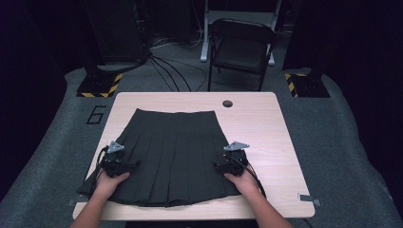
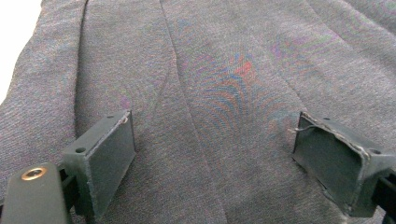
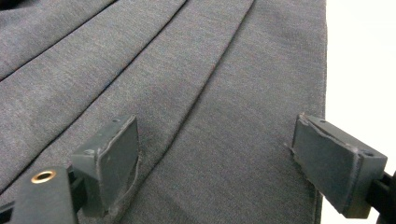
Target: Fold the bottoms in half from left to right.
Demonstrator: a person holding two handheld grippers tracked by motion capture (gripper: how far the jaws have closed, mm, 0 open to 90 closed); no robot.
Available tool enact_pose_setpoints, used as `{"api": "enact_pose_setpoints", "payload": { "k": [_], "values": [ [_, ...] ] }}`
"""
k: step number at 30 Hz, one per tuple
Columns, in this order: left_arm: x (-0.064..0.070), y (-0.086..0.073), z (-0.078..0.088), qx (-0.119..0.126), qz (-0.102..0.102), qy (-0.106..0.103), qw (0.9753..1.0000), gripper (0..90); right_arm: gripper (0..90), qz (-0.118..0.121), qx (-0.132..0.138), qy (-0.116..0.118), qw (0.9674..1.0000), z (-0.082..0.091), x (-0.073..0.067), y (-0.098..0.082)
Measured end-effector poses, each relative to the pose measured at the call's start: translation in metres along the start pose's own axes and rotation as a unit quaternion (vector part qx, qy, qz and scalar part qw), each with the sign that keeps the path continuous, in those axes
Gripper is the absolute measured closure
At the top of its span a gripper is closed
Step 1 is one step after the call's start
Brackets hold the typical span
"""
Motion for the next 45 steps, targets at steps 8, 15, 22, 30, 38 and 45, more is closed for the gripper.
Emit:
{"api": "enact_pose_setpoints", "payload": {
  "k": [8,15,22,30,38,45],
  "values": [
    [0.0005,0.0005,-0.0012,0.004,0.002,0.007,1.0,12.4,14.8,0.001,0.001,0.001,1.0,-0.0001,0.0003,0.0002],
    [0.0007,0.0005,-0.001,0.001,-0.001,0.008,1.0,12.3,14.8,0.001,0.0,0.001,1.0,-0.0001,0.0001,0.0001],
    [0.001,-0.0001,0.001,-0.011,-0.004,0.003,0.9999,12.4,15.3,0.002,0.0,0.002,1.0,0.0001,0.001,0.0003],
    [0.0015,-0.0012,0.0018,-0.012,-0.005,0.008,0.9999,12.5,15.2,0.001,-0.001,0.002,1.0,0.0001,0.0004,0.0003],
    [0.0027,-0.002,0.0025,-0.008,-0.001,0.012,0.9999,12.5,15.2,-0.001,-0.003,0.003,1.0,0.0003,0.0,0.0],
    [0.0043,-0.0045,0.0051,-0.006,0.0,0.013,0.9999,12.5,15.3,0.001,-0.006,0.002,1.0,0.0029,-0.0019,-0.0024]
  ]
}}
Point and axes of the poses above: each handheld gripper's, and its own axes: z roughly backward along the jaws, y roughly out of its top, x roughly to its right, the point moved 7 cm from there along -z, roughly forward along the jaws, and after that the axes turned 7 degrees about y, right-handed, at the moved point
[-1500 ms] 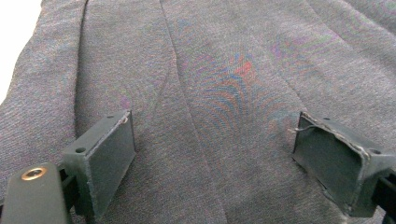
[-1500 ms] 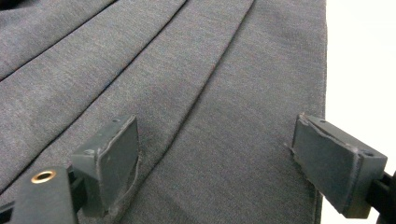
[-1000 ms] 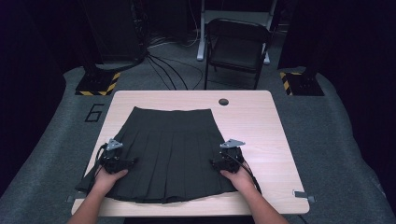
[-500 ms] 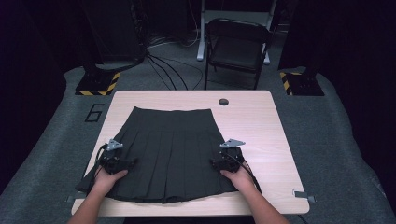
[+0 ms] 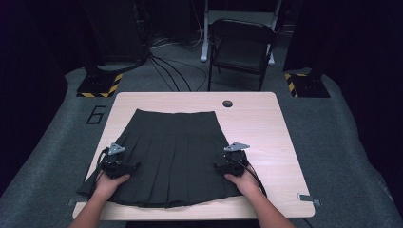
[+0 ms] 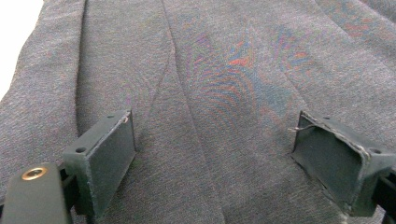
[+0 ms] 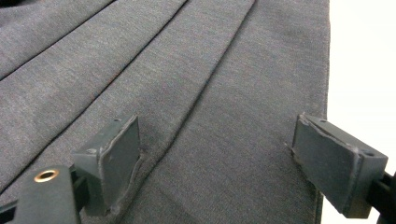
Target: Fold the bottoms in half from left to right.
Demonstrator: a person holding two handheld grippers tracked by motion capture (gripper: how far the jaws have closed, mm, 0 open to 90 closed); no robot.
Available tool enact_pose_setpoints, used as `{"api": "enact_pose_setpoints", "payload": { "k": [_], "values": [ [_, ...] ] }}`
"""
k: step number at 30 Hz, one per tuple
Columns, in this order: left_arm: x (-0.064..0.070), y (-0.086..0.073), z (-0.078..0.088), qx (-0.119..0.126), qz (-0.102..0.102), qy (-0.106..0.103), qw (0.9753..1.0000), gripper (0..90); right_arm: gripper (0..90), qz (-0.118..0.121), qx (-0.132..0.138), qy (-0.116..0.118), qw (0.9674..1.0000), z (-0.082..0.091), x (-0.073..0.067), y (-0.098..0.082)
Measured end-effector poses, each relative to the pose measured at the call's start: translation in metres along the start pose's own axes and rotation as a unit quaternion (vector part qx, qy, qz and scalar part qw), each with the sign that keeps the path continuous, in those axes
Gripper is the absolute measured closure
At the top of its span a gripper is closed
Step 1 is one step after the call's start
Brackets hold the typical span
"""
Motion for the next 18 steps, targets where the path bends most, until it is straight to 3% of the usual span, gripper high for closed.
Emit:
{"api": "enact_pose_setpoints", "payload": {
  "k": [8,11,13,14,18],
  "values": [
    [0.002,-0.004,0.004,-0.003,0.006,0.003,1.0,12.7,15.2,0.006,0.002,0.001,1.0,0.002,-0.001,-0.002],
    [0.0,-0.001,0.004,0.006,0.018,0.0,0.9998,15.1,15.1,0.003,0.002,0.001,1.0,0.002,-0.002,-0.002],
    [-0.003,0.0,0.004,0.005,0.025,-0.001,0.9997,20.0,15.0,0.004,0.002,0.003,1.0,0.001,-0.002,-0.002],
    [-0.007,0.003,0.005,-0.01,0.032,-0.006,0.9994,26.5,15.1,0.005,0.001,0.004,1.0,0.001,-0.001,-0.002],
    [-0.016,0.016,0.009,-0.007,0.044,-0.018,0.9988,33.3,15.0,0.005,0.0,0.003,1.0,0.001,-0.001,-0.002]
  ]
}}
Point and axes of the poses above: each handheld gripper's, and its own axes: z roughly backward along the jaws, y roughly out of its top, x roughly to its right, the point moved 7 cm from there along -z, roughly forward along the jaws, and after that the axes turned 7 degrees about y, right-handed, at the moved point
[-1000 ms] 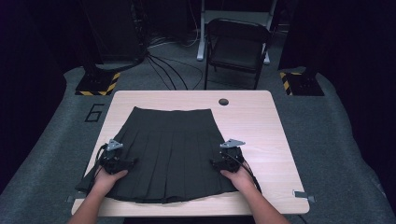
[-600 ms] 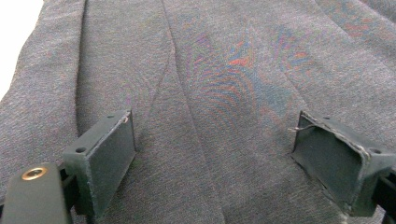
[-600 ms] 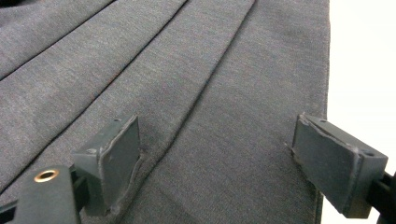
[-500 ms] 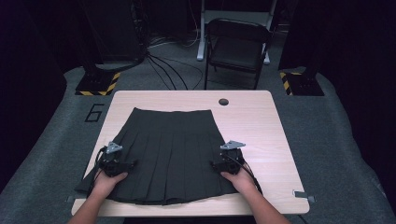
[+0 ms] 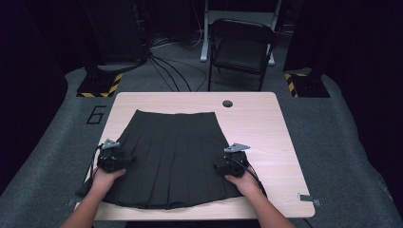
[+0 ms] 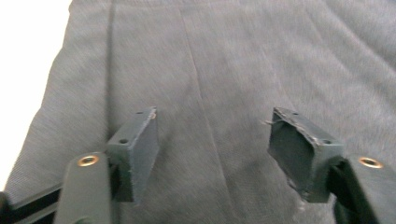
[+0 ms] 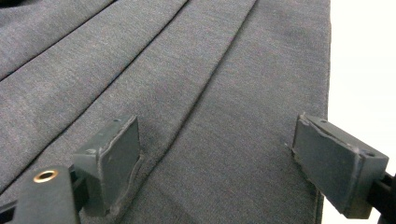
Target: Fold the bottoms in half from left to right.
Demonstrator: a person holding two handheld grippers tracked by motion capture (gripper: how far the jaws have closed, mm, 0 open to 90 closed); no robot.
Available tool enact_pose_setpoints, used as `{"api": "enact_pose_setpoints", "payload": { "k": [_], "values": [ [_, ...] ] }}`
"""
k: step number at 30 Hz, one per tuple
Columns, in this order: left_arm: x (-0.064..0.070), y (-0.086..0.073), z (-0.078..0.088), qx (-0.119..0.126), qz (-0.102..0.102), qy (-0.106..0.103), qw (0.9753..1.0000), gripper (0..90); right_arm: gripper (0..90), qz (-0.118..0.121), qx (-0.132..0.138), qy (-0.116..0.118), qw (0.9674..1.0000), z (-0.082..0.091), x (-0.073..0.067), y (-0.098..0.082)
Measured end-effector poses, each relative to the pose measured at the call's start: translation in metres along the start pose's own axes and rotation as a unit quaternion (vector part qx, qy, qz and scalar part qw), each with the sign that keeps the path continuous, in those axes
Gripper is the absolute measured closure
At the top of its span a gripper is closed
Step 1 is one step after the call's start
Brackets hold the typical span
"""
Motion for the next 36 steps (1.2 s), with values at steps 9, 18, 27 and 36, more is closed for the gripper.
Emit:
{"api": "enact_pose_setpoints", "payload": {
  "k": [9,18,27,36],
  "values": [
    [-0.029,0.015,0.01,0.023,0.024,0.007,0.9994,46.5,15.0,-0.004,0.0,0.0,1.0,0.0,-0.001,0.0],
    [-0.053,0.009,0.025,0.027,0.009,0.04,0.9988,58.9,14.9,-0.004,0.0,0.0,1.0,0.0,0.0,0.0],
    [-0.076,-0.008,0.026,0.019,0.045,0.052,0.9974,61.1,14.9,-0.004,0.0,0.001,1.0,0.0,-0.001,0.0],
    [-0.081,-0.02,0.015,-0.004,0.034,0.062,0.9975,57.7,14.9,-0.003,0.0,0.001,1.0,0.0,0.0,0.0]
  ]
}}
Point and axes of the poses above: each handheld gripper's, and its own axes: z roughly backward along the jaws, y roughly out of its top, x roughly to its right, the point moved 7 cm from there along -z, roughly forward along the jaws, and after that the axes turned 7 degrees about y, right-handed, at the moved point
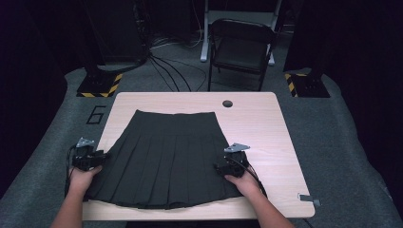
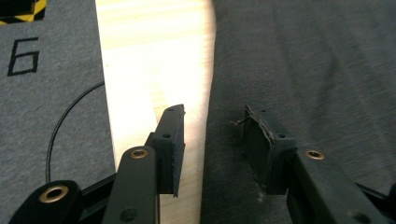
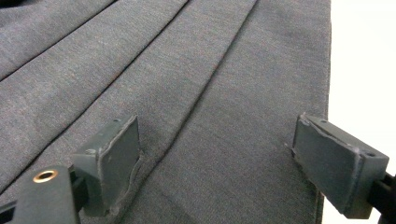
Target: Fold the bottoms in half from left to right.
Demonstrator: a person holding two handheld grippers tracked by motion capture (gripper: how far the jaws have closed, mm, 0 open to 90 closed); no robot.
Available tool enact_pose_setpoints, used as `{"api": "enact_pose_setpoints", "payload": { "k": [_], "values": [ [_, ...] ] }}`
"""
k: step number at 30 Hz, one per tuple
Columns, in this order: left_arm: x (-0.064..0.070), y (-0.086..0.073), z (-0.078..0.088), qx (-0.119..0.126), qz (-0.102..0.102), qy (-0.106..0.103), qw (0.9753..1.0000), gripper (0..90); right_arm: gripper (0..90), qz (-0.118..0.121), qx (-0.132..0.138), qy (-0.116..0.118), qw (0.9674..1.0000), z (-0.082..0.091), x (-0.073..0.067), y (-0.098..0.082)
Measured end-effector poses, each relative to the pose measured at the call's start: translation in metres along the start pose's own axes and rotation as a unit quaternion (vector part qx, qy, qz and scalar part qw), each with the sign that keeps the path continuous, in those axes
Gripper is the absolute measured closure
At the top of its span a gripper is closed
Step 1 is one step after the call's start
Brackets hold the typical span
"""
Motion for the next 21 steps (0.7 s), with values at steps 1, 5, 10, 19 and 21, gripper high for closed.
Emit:
{"api": "enact_pose_setpoints", "payload": {
  "k": [1,5,10,19,21],
  "values": [
    [0.0001,-0.0003,-0.0011,0.004,0.003,-0.001,1.0,57.7,14.9,-0.001,0.0,0.0,1.0,0.0001,0.0,0.0],
    [-0.0005,-0.004,-0.0025,0.005,0.001,-0.007,1.0,56.9,14.9,-0.001,0.0,0.0,1.0,-0.0001,-0.0001,0.0001],
    [-0.0009,-0.0064,-0.0036,0.013,0.009,-0.012,0.9998,56.9,14.9,-0.002,0.001,0.0,1.0,-0.0002,0.0,0.0002],
    [0.0035,-0.0089,-0.002,0.016,0.001,-0.019,0.9997,63.8,14.9,0.001,0.0,0.0,1.0,0.0,0.0004,0.0],
    [0.0067,-0.0089,-0.0022,0.019,-0.004,-0.024,0.9995,71.3,14.9,0.0,0.001,-0.001,1.0,-0.0001,0.0004,0.0]
  ]
}}
Point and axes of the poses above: each handheld gripper's, and its own axes: z roughly backward along the jaws, y roughly out of its top, x roughly to its right, the point moved 7 cm from there along -z, roughly forward along the jaws, and after that the axes turned 7 degrees about y, right-handed, at the moved point
